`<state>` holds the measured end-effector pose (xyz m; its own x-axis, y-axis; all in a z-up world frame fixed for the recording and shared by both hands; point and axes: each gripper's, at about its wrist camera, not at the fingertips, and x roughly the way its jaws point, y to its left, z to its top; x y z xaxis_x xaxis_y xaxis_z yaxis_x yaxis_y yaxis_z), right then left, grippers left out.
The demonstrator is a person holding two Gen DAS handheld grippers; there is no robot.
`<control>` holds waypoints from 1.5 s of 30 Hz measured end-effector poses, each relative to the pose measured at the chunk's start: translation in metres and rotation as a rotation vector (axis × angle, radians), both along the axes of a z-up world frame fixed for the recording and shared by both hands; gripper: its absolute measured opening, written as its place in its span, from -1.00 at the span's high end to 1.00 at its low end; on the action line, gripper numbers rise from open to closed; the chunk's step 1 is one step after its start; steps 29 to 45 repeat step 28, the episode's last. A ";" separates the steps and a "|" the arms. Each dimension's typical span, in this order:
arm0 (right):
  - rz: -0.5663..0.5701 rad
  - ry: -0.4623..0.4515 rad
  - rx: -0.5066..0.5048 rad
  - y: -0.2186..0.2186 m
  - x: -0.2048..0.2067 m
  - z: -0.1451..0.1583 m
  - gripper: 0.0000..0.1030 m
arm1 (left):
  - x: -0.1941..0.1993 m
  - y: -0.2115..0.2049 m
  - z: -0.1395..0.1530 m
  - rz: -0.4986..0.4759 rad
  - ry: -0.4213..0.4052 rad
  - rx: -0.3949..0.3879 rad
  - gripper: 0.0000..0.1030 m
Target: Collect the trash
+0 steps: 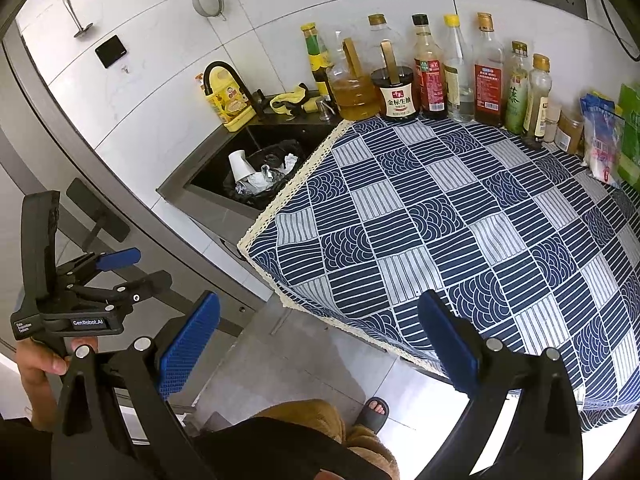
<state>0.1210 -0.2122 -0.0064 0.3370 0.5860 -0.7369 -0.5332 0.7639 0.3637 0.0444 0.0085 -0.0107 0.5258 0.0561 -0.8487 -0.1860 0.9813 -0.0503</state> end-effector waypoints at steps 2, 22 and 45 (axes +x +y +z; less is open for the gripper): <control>-0.002 0.000 0.000 -0.002 0.001 0.000 -0.90 | 0.001 0.000 0.000 0.000 0.002 0.004 -0.87; -0.001 0.014 0.006 -0.003 0.005 -0.003 -0.90 | 0.005 -0.008 0.001 0.013 -0.008 0.016 -0.87; 0.000 0.023 0.007 -0.002 0.009 -0.004 -0.90 | 0.008 -0.005 0.001 0.018 -0.004 0.004 -0.87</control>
